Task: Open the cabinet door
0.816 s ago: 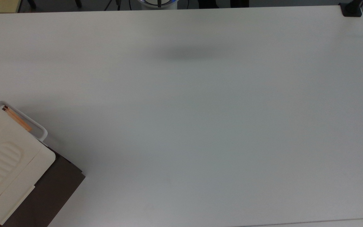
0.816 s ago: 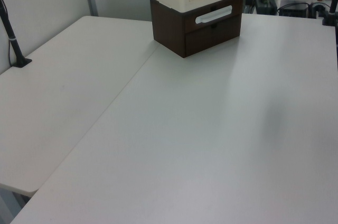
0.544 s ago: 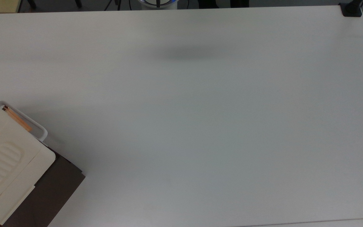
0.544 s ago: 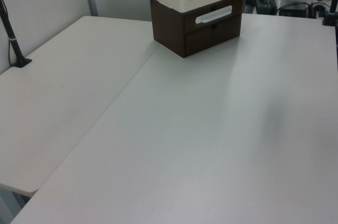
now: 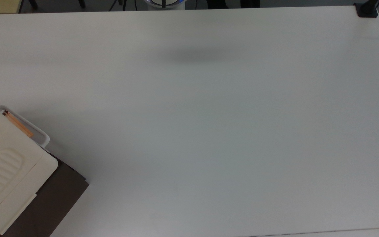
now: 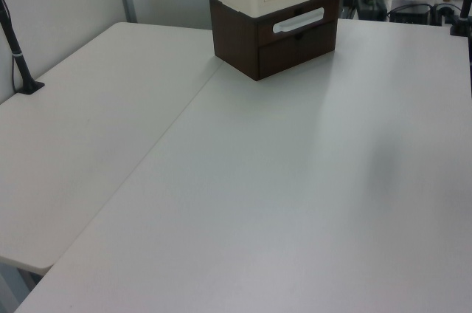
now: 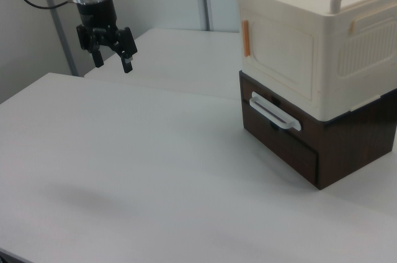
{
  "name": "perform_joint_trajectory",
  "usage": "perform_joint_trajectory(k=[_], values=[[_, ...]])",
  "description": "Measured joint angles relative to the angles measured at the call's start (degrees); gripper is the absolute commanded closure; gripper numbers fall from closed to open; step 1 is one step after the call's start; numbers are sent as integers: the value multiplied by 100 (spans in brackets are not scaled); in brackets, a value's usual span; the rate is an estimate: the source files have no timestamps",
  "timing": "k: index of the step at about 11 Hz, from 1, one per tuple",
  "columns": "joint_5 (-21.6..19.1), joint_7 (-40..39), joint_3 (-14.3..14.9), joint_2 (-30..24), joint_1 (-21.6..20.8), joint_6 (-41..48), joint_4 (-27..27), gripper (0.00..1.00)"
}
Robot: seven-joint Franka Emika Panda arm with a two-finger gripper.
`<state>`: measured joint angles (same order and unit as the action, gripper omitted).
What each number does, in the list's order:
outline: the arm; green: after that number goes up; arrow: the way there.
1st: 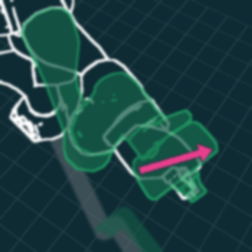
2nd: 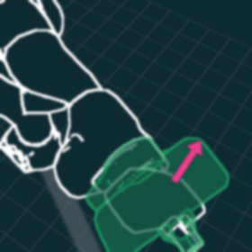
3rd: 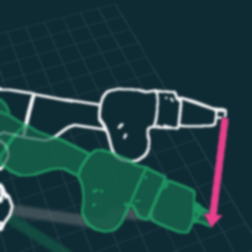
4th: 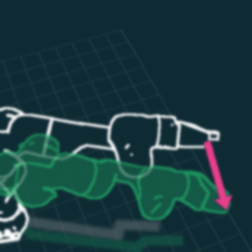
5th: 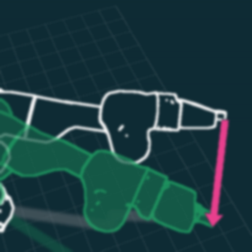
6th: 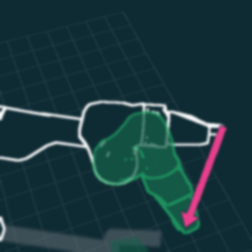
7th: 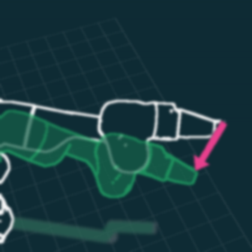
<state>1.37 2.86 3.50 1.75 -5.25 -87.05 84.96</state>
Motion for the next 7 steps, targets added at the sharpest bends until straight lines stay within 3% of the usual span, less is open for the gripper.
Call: perform_joint_trajectory(k=[4, 7], values=[[6, 2, 5, 67, 59, -163, -29, 0], [8, 3, 21, 264, 480, -887, -159, 0]])
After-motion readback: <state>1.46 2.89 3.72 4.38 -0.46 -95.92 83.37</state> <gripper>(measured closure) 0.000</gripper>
